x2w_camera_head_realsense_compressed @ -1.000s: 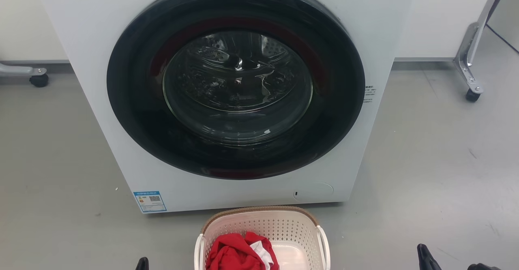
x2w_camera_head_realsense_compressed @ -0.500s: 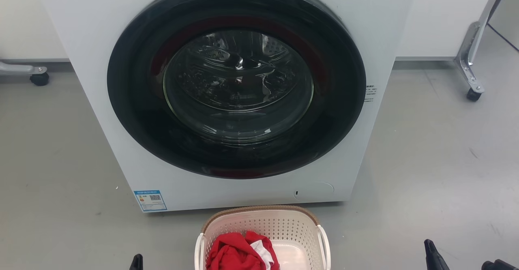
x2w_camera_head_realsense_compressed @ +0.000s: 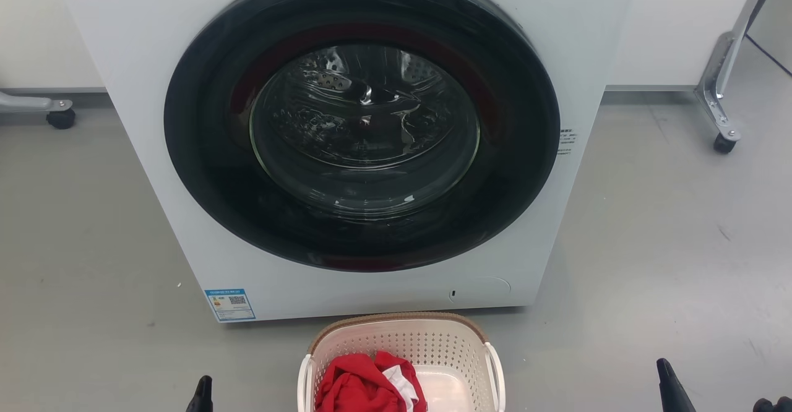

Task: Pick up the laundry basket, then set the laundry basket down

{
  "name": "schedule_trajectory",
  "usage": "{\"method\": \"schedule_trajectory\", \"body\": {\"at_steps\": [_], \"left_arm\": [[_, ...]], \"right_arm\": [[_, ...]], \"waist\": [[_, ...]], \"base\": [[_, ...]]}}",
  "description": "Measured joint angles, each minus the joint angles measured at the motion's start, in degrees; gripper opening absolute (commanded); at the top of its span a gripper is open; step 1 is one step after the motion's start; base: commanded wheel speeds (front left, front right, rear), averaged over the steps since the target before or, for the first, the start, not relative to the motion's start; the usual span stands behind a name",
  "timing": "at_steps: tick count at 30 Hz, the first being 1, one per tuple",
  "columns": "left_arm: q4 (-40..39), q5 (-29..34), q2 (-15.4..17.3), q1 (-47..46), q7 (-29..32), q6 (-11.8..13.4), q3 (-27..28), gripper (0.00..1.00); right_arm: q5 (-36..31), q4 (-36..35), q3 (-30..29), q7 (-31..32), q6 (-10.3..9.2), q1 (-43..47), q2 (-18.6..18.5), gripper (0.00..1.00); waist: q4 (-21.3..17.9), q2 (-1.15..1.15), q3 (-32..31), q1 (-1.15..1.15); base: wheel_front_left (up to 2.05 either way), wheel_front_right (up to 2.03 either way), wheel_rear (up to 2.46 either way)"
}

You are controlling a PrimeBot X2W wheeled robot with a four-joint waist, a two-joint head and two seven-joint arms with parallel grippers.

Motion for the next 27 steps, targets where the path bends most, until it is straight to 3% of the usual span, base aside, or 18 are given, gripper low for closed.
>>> {"method": "schedule_trajectory", "body": {"at_steps": [27], "left_arm": [[1.56, -21.12, -1.02, -2.90, 4.38, -3.86, 4.39, 0.00]], "right_arm": [[19.41, 0.89, -7.34, 5.06, 3.77, -2.29, 2.97, 0.00]], "waist": [[0.20, 0.00, 0.33, 0.00]], "base": [[0.00, 0.00, 0.00]]}}
